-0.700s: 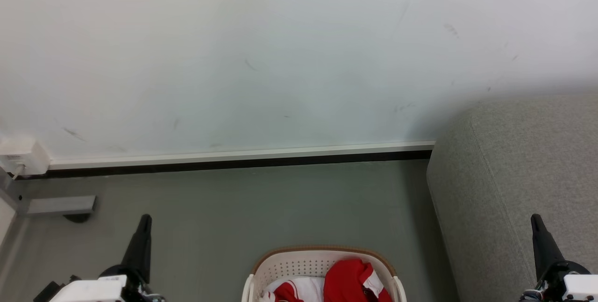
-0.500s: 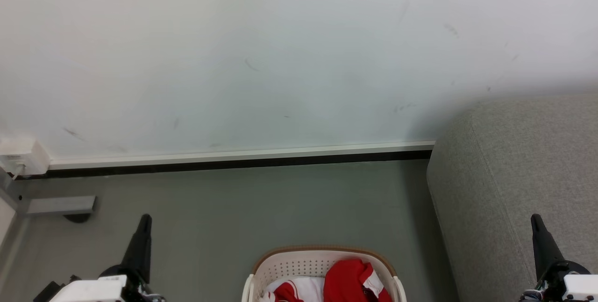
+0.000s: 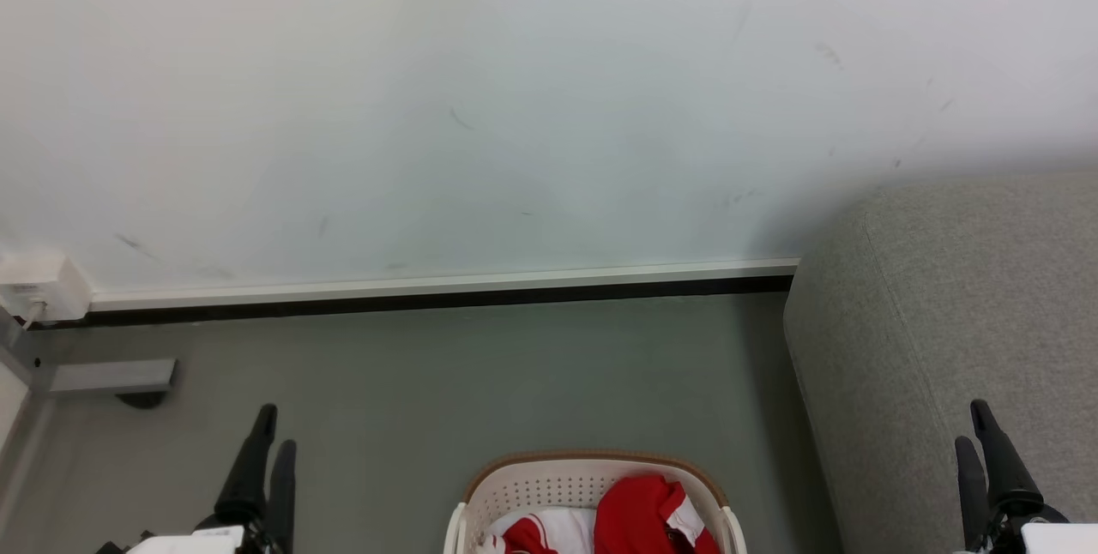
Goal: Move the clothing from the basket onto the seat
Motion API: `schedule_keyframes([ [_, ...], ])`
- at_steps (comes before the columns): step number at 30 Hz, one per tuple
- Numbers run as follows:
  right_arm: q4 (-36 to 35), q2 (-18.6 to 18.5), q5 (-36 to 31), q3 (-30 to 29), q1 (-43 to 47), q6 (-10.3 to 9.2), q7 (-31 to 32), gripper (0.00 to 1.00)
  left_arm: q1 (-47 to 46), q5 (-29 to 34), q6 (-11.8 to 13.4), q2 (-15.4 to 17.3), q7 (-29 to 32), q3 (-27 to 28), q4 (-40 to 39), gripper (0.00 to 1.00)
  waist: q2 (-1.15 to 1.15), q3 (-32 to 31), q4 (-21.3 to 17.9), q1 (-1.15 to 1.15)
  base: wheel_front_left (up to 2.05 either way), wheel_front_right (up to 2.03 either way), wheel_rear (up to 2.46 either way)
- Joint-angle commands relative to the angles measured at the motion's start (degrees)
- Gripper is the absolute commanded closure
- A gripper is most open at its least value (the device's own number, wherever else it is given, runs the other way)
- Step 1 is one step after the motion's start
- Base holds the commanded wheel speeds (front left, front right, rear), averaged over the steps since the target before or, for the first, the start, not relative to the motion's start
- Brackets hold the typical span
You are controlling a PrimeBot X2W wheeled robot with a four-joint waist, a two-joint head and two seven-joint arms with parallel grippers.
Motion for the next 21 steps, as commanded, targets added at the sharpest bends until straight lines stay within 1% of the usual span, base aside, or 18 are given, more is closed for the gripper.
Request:
schedule_keyframes([
  [1, -1.48, -0.41, 0.27, 0.34, -0.95, 0.00, -0.59, 0.00, -1.18, -0.38, -0.16, 0.28, -0.49, -0.22, -1.28, 0.00, 0.00, 0.01, 0.02, 0.00, 0.00, 0.00, 0.00],
  [5, -2.80, -0.45, 0.21, 1.26, -1.00, -0.01, -1.69, 0.00, -1.40, -0.08, -0.18, 0.31, -1.71, -0.93, -1.88, 0.00, 0.00, -0.01, 0.08, 0.00, 0.00, 0.00, 0.00],
  [10, -4.41, -0.86, -1.73, 2.85, -1.05, -0.01, -3.23, 0.00, -1.58, 1.03, -0.21, 0.34, -3.10, -1.32, -2.80, 0.00, 0.00, -0.11, 0.15, 0.00, 0.00, 0.00, 0.00],
  [16, -5.67, -1.80, -4.70, 4.85, -1.03, -0.02, -4.99, 0.00, -1.71, 4.97, -0.24, 0.38, -4.67, -1.59, -3.82, 0.00, 0.00, -0.29, 0.27, 0.00, 0.00, 0.00, 0.00],
  [21, -6.65, -2.72, -9.17, 5.71, -0.80, -0.02, -6.23, 0.00, -1.66, 9.77, -0.27, 0.41, -5.90, -1.67, -4.23, 0.00, 0.00, -0.45, 0.59, 0.00, 0.00, 0.00, 0.00],
])
